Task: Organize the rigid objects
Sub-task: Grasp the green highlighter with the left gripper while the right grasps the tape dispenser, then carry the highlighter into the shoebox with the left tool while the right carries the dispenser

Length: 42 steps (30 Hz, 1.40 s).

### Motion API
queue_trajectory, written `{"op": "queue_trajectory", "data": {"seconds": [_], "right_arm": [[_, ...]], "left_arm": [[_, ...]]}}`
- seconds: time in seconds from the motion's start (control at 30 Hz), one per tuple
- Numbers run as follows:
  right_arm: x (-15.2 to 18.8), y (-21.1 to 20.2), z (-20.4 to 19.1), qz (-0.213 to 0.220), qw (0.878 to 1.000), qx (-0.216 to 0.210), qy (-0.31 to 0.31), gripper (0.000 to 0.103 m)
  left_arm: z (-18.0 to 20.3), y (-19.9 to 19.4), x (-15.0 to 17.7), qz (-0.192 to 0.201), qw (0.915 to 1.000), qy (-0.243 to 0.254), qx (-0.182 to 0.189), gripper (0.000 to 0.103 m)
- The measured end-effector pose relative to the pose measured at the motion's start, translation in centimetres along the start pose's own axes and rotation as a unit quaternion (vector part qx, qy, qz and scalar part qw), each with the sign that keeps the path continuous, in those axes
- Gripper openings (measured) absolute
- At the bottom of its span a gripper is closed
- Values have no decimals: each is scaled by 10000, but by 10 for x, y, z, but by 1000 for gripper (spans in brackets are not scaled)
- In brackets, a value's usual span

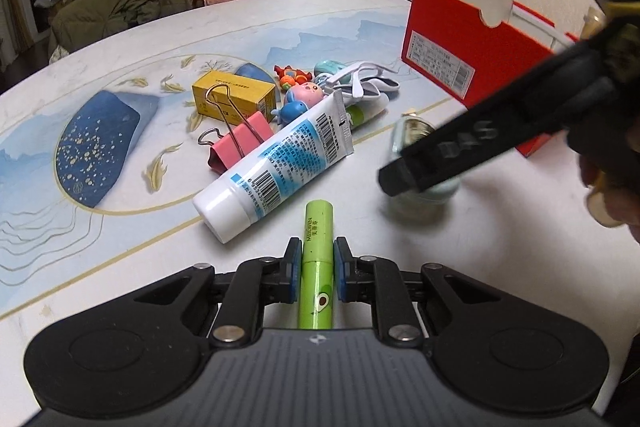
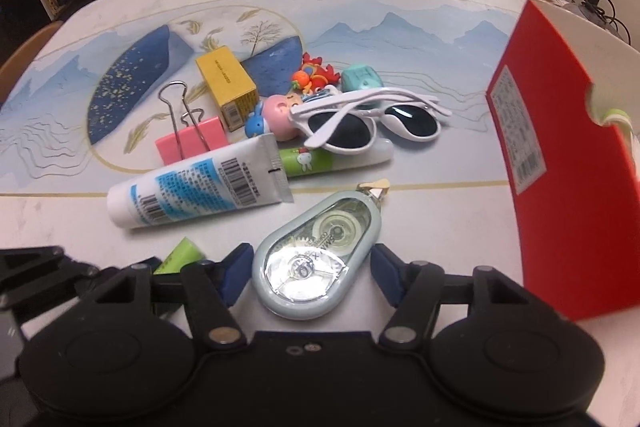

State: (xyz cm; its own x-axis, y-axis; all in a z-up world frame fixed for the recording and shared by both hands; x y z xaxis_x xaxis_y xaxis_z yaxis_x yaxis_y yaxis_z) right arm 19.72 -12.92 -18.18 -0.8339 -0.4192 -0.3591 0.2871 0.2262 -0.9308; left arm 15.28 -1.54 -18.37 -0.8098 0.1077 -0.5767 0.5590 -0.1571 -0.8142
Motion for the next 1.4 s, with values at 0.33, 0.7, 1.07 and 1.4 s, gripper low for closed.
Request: {"op": "queue_trajectory", "data": {"seconds": [0.33, 0.7, 1.07, 1.4], "right_arm": [[9, -49, 12, 265, 9989, -319, -235, 63], [8, -105, 54, 674, 9961, -473, -324, 63], [-2, -137, 128, 1016, 9942, -312, -161, 63], [-4, -131, 201, 956, 9954, -37, -14, 63]], "left_arm": [[15, -24, -18, 125, 9987, -375, 324, 16], [56, -53, -69, 417, 9979, -230, 446, 16], [122, -50, -125, 618, 9960, 198, 606, 16], [170, -18, -167, 551, 9964, 351, 538, 16]]}}
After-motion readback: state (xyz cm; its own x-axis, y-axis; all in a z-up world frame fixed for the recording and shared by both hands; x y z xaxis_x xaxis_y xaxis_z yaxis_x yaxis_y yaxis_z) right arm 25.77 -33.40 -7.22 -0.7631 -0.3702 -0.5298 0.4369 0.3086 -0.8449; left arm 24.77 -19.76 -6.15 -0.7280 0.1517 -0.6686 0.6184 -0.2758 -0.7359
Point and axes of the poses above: each gripper's, at about its wrist camera, not at the fingertips, and y roughly the way its jaws point, z to its right, x to its underside, the point moved 6 cm from there along y, roughly the way its jaws point, and after that the axes turned 6 degrees about -z, right-handed, at the moved point
